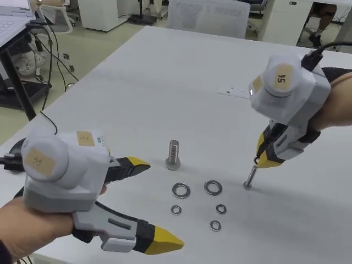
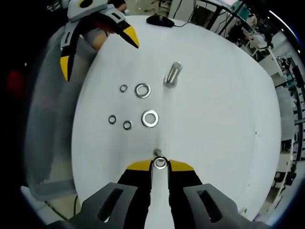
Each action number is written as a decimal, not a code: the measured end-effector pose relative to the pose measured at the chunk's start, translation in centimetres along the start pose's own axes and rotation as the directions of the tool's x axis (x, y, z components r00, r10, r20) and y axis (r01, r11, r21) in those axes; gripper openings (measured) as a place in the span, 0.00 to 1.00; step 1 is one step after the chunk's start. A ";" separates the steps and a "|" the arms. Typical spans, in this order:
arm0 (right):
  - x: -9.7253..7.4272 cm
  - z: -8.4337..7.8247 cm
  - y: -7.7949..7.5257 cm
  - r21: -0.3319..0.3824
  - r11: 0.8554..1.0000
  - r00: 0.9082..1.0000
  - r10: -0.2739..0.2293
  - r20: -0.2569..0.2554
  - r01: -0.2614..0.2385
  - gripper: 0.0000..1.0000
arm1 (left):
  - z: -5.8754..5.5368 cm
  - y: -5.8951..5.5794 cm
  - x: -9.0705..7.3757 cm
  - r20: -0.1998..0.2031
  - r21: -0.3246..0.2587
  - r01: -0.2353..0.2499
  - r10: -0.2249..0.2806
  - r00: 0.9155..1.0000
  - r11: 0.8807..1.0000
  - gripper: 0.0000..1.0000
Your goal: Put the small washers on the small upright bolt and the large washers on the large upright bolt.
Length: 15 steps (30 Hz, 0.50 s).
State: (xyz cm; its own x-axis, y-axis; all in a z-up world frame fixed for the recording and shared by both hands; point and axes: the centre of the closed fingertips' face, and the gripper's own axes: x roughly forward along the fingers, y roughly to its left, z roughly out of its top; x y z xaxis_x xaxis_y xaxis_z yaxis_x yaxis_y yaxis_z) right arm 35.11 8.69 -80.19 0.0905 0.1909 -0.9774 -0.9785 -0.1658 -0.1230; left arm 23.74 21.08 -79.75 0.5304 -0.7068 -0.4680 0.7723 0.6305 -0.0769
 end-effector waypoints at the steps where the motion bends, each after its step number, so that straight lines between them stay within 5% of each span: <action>1: 0.2 -0.1 0.0 -0.001 1.000 1.000 0.004 -0.004 -0.004 0.13 | 0.0 0.0 0.0 0.002 -0.001 0.002 -0.002 1.000 1.000 0.90; 15: 1.4 -0.4 0.0 0.007 1.000 0.999 0.026 -0.022 -0.026 0.13 | 0.1 -0.3 0.0 0.009 0.005 0.019 -0.019 1.000 1.000 0.90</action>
State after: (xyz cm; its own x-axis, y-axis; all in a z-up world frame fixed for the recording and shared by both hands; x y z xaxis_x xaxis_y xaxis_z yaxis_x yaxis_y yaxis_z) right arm 35.28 8.57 -81.60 0.0692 0.1656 -0.9838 -0.9817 -0.1638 -0.0967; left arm 23.58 20.86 -79.67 0.5191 -0.7213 -0.4586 0.7836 0.6158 -0.0815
